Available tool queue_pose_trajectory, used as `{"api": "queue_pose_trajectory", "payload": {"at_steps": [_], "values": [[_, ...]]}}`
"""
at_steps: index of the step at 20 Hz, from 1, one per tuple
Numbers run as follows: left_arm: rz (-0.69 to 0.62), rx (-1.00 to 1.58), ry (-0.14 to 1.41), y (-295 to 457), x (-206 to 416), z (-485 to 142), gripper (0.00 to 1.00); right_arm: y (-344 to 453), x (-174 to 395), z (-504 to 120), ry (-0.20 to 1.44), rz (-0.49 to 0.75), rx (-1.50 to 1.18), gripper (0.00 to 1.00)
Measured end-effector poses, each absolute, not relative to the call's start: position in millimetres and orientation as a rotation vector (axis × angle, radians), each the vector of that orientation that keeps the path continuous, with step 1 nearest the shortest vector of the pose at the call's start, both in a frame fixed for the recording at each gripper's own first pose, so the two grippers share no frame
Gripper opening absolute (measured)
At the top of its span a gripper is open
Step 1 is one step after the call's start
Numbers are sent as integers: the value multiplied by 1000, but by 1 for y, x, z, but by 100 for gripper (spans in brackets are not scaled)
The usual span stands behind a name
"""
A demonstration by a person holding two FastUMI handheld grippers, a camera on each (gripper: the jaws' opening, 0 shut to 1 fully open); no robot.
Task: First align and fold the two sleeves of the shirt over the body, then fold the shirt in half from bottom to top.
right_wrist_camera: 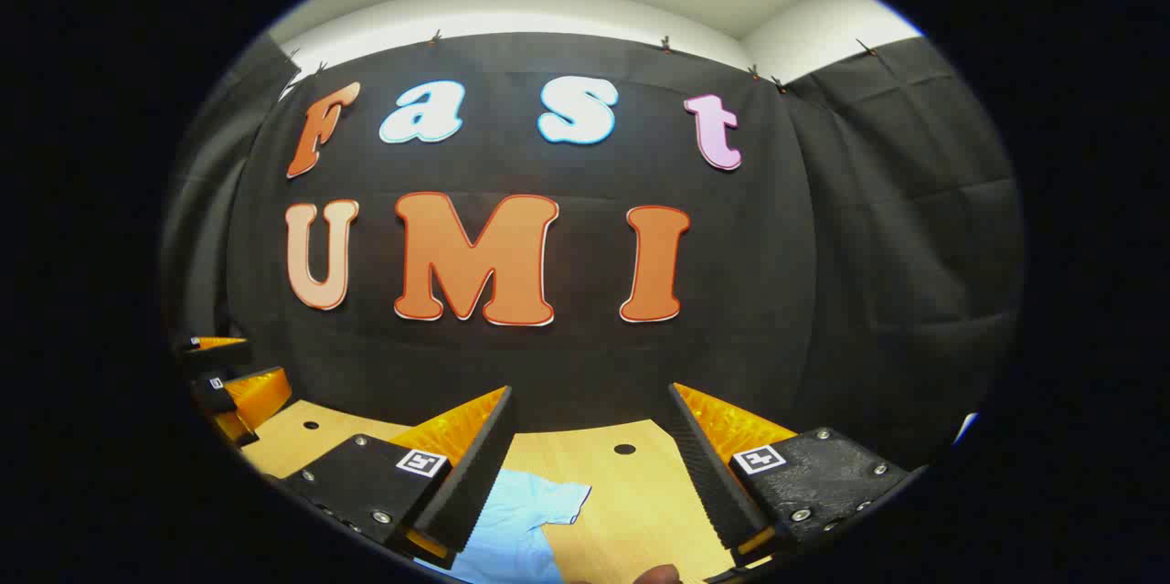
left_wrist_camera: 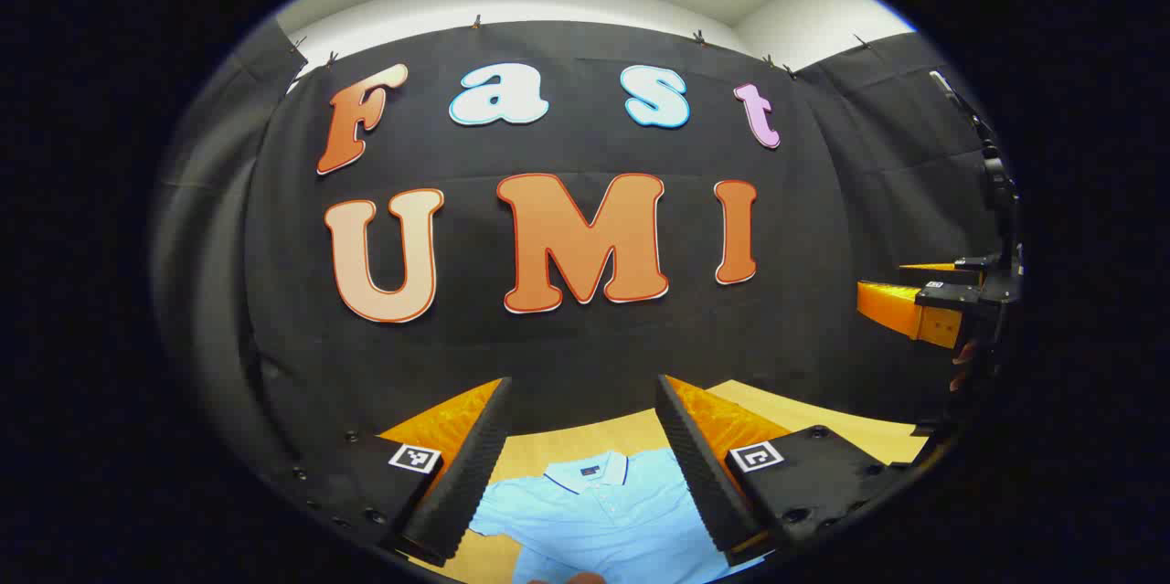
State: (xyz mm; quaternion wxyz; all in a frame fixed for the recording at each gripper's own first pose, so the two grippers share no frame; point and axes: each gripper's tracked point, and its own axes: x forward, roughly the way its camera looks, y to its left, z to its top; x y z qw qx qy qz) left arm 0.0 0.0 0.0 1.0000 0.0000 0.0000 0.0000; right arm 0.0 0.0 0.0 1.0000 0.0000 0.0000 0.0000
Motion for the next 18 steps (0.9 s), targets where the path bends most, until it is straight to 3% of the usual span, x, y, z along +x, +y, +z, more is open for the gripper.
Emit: {"api": "queue_pose_trajectory", "payload": {"at_steps": [7, 18], "values": [[70, -58, -40, 34, -3, 18, 99, 29, 8, 7, -9, 64, -39, 98], [176, -58, -80, 32, 15, 20, 99, 59, 50, -39, 81, 190, -79, 98]]}}
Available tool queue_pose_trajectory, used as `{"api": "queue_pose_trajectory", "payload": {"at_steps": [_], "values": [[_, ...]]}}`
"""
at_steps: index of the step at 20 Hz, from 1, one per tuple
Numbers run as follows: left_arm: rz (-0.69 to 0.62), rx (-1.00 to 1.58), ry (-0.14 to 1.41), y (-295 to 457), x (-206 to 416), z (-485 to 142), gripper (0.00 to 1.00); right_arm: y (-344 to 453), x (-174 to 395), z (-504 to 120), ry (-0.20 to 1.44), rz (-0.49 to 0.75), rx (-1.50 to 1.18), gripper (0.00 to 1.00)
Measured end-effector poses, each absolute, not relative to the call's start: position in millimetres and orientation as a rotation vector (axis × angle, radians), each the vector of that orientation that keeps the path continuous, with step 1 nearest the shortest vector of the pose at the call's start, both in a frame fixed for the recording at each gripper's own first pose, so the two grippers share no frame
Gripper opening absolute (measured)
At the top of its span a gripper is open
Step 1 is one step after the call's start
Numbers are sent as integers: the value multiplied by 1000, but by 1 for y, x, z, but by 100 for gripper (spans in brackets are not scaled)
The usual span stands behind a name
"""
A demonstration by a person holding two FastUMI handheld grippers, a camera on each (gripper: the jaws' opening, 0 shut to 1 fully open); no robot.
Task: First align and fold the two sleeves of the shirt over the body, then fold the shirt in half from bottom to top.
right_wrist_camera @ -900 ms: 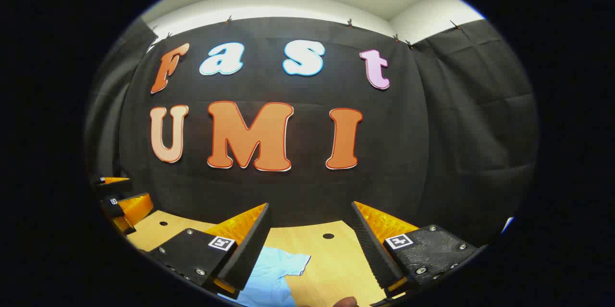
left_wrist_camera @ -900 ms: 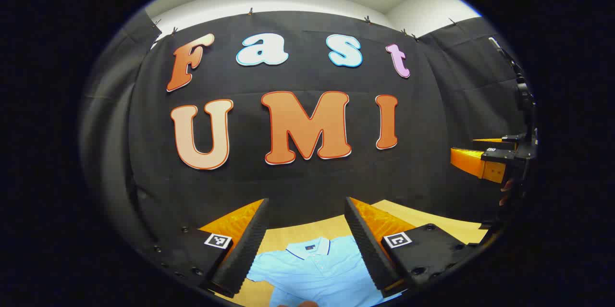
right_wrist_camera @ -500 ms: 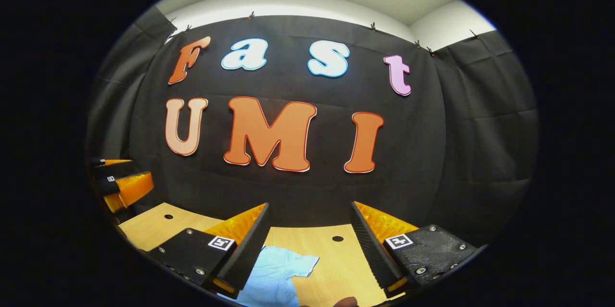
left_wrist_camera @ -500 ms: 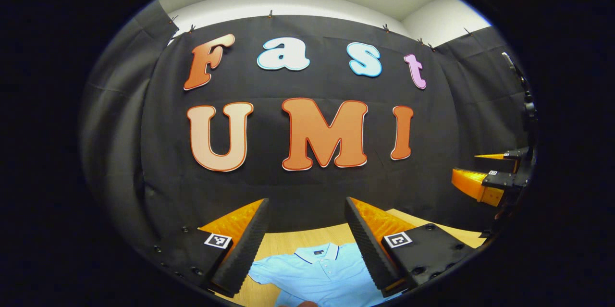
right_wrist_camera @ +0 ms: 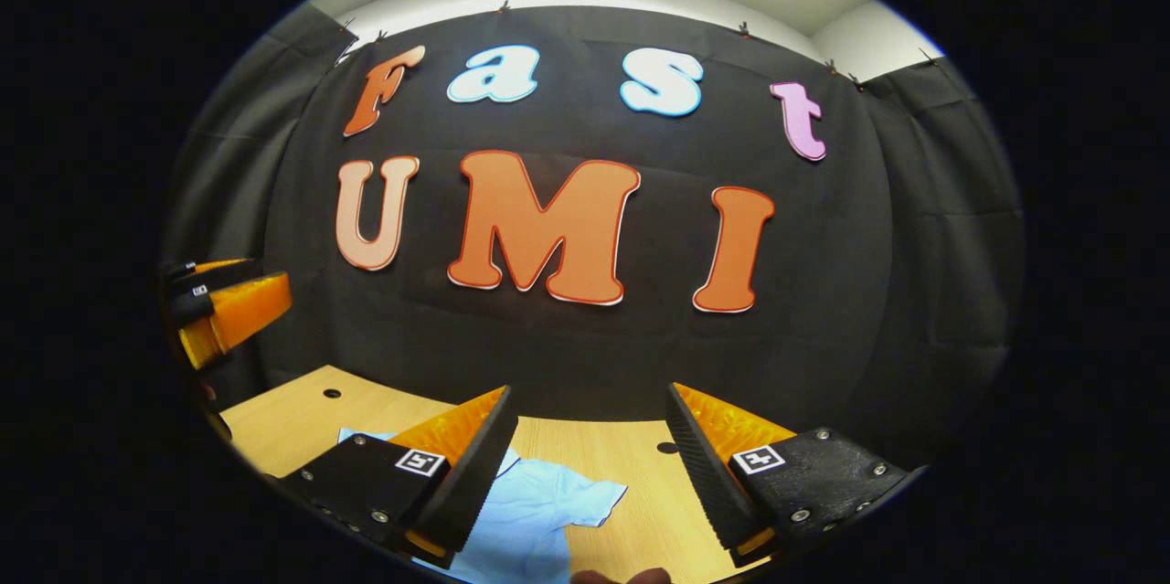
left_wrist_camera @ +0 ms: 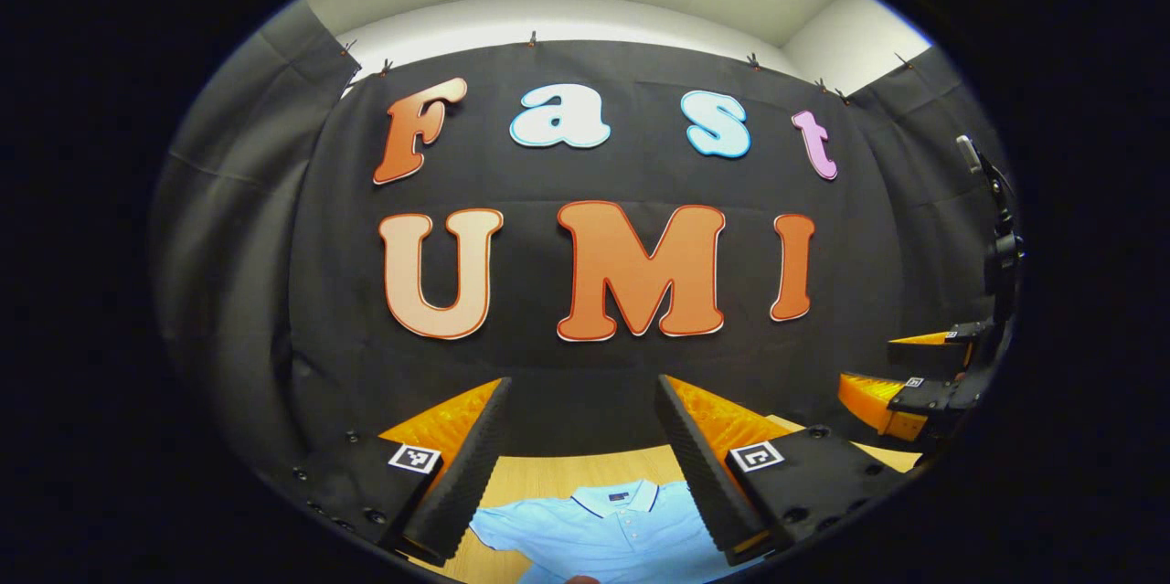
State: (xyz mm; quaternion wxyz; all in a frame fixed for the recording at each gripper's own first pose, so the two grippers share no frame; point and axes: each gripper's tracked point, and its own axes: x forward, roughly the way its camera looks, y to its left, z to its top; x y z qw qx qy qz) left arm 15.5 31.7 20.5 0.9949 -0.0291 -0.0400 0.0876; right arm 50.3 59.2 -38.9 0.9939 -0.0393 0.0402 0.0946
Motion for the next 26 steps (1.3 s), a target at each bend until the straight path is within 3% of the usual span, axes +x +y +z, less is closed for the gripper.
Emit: {"api": "queue_pose_trajectory", "payload": {"at_steps": [8, 16, 26], "values": [[268, -14, -40, 59, 16, 8, 99, 69, 105, -134, 416, 206, -57, 96], [326, 36, -12, 72, 28, -1, 99, 51, 156, -197, 599, 156, -74, 95], [358, 66, 23, 67, 46, -8, 100, 44, 177, -291, 904, 172, -55, 93]]}}
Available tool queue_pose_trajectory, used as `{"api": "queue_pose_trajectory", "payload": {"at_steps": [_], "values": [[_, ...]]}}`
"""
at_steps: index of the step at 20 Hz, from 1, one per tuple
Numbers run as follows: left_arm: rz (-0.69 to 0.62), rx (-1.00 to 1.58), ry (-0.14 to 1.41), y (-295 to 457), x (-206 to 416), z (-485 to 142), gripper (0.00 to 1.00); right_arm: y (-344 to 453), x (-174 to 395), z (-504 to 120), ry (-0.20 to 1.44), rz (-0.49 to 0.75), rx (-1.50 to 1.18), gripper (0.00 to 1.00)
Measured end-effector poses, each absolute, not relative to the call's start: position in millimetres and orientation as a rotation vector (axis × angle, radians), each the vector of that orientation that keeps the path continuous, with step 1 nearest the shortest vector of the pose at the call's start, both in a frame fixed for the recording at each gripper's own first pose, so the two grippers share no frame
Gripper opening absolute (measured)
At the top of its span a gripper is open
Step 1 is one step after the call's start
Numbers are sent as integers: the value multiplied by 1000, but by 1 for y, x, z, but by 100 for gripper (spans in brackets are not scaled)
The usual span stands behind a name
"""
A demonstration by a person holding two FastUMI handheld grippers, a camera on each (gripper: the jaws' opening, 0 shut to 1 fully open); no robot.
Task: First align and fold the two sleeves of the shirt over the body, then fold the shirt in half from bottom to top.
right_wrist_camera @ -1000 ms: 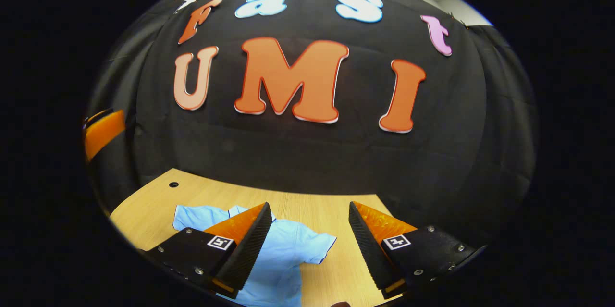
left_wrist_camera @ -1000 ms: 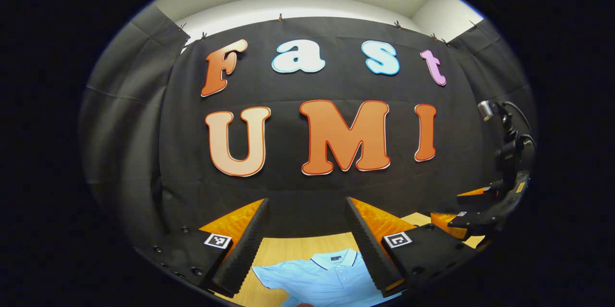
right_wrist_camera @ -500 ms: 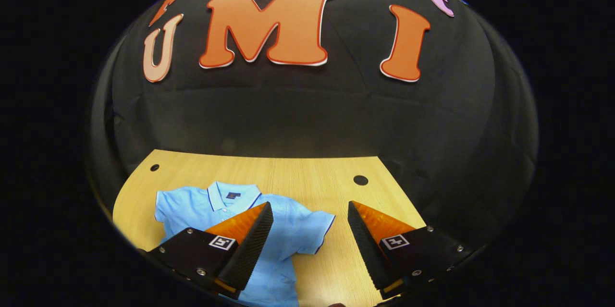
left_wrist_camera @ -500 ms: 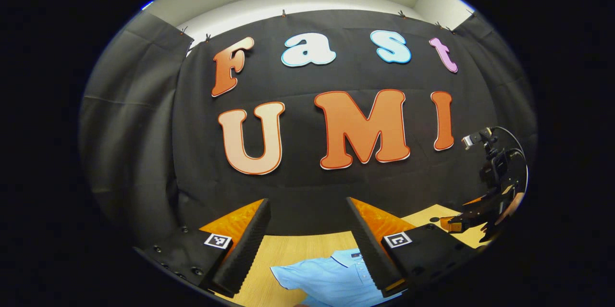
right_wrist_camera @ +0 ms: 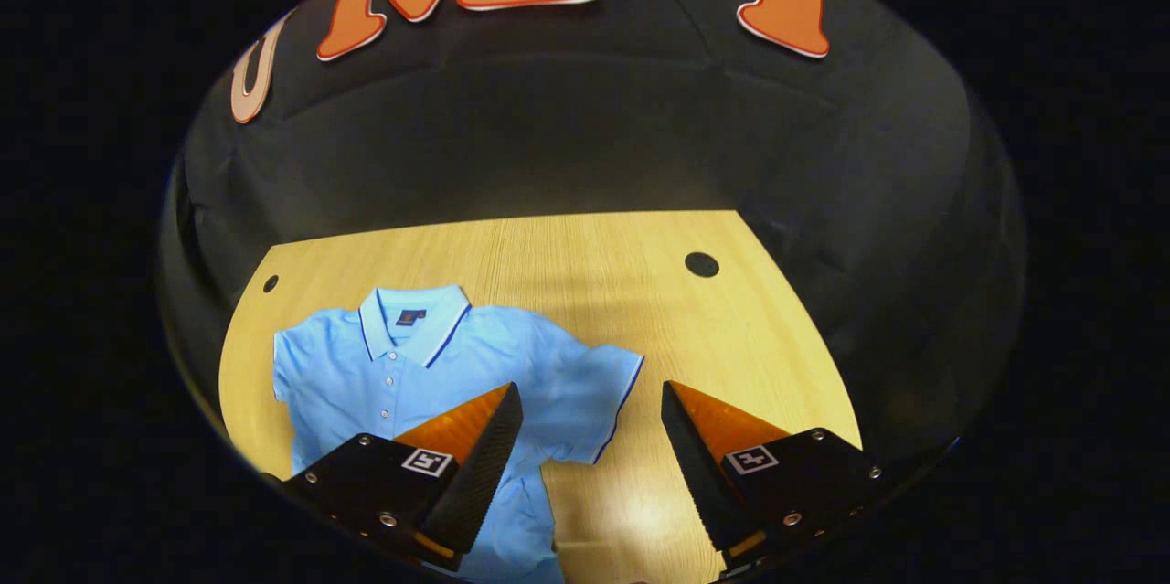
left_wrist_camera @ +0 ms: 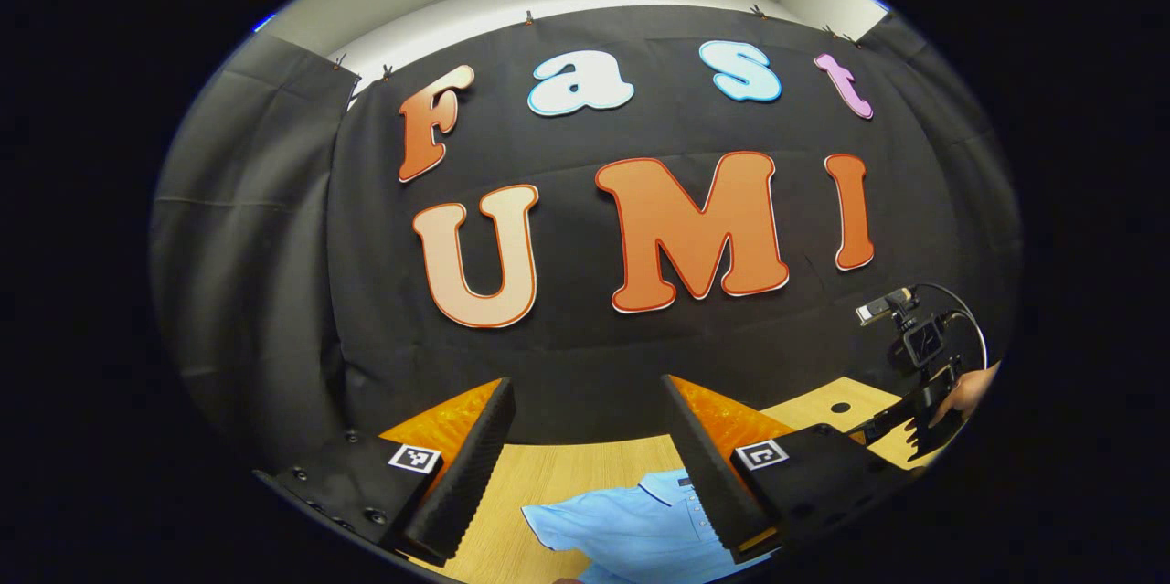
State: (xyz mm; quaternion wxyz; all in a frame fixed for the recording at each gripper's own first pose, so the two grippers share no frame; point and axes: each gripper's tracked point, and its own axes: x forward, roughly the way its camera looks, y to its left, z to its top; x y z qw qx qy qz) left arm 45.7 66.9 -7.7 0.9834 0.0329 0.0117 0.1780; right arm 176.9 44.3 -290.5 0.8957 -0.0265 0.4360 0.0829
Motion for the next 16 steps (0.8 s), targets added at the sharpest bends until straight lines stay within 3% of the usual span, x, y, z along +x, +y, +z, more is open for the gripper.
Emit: {"api": "queue_pose_trajectory", "payload": {"at_steps": [12, 16], "values": [[417, 94, 99, 53, 55, -20, 100, 30, 182, -371, 1158, 164, -48, 92], [461, 114, 118, 50, 52, -20, 100, 30, 183, -397, 1233, 157, -47, 88]]}}
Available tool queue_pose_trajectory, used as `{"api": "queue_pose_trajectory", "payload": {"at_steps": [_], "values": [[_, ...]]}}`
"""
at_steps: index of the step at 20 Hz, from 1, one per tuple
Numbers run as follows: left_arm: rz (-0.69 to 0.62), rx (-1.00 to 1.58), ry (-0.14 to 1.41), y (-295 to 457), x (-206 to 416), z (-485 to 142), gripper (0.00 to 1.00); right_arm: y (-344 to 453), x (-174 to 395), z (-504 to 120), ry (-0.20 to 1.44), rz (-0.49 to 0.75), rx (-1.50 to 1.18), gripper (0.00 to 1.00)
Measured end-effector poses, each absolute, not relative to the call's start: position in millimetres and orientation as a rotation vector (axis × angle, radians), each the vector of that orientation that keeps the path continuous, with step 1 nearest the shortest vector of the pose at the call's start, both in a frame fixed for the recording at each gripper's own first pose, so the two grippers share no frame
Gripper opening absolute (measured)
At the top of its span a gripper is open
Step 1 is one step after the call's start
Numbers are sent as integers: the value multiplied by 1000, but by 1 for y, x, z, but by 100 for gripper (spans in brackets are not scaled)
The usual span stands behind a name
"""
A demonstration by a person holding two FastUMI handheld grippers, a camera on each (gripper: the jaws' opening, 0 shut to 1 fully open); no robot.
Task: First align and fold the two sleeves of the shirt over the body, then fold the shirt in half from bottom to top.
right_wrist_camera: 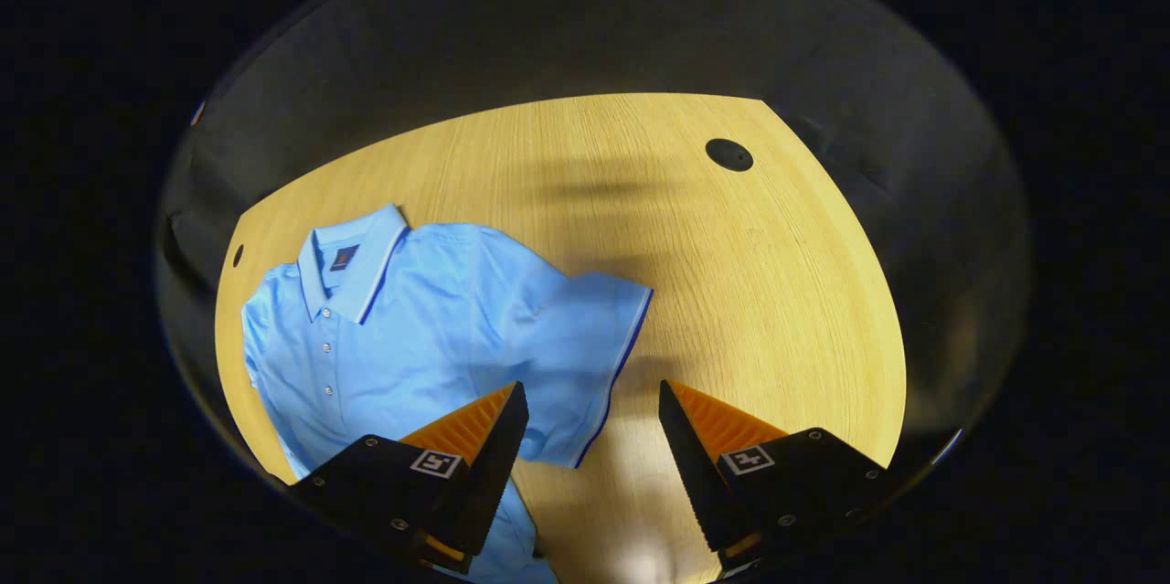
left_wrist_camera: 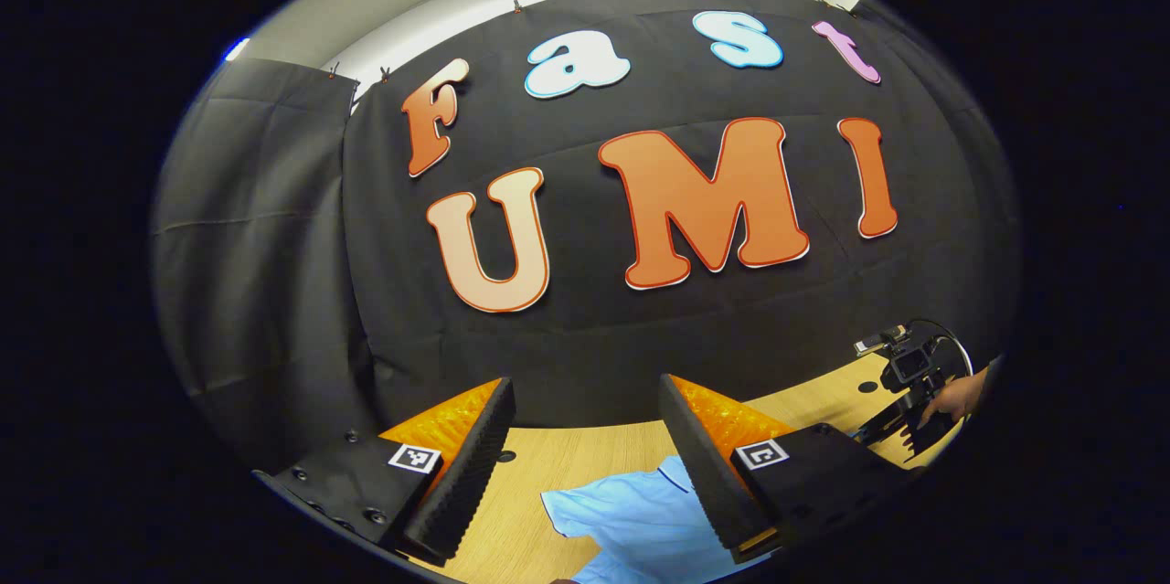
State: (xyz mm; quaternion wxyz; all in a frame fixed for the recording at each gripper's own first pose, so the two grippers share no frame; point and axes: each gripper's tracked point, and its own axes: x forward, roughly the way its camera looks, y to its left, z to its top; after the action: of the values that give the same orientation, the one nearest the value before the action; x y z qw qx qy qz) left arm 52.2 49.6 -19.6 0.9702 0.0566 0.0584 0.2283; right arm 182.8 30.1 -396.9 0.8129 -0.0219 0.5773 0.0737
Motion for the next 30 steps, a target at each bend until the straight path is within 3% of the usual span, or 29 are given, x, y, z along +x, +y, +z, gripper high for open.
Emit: {"api": "queue_pose_trajectory", "payload": {"at_steps": [3, 9, 14, 17, 20, 30], "values": [[474, 117, 113, 44, 48, -16, 100, 33, 182, -413, 1275, 149, -47, 87], [475, 108, 113, 28, 48, -12, 100, 36, 181, -430, 1314, 144, -44, 74], [479, 122, 118, 20, 45, -7, 100, 43, 182, -431, 1321, 143, -60, 52], [481, 129, 118, 18, 40, -6, 100, 48, 182, -430, 1324, 136, -44, 22], [484, 131, 111, 18, 35, -4, 100, 57, 180, -426, 1342, 155, 38, 8], [514, 117, 109, 25, 21, -11, 100, 113, 192, -372, 1205, 325, 115, 5]]}}
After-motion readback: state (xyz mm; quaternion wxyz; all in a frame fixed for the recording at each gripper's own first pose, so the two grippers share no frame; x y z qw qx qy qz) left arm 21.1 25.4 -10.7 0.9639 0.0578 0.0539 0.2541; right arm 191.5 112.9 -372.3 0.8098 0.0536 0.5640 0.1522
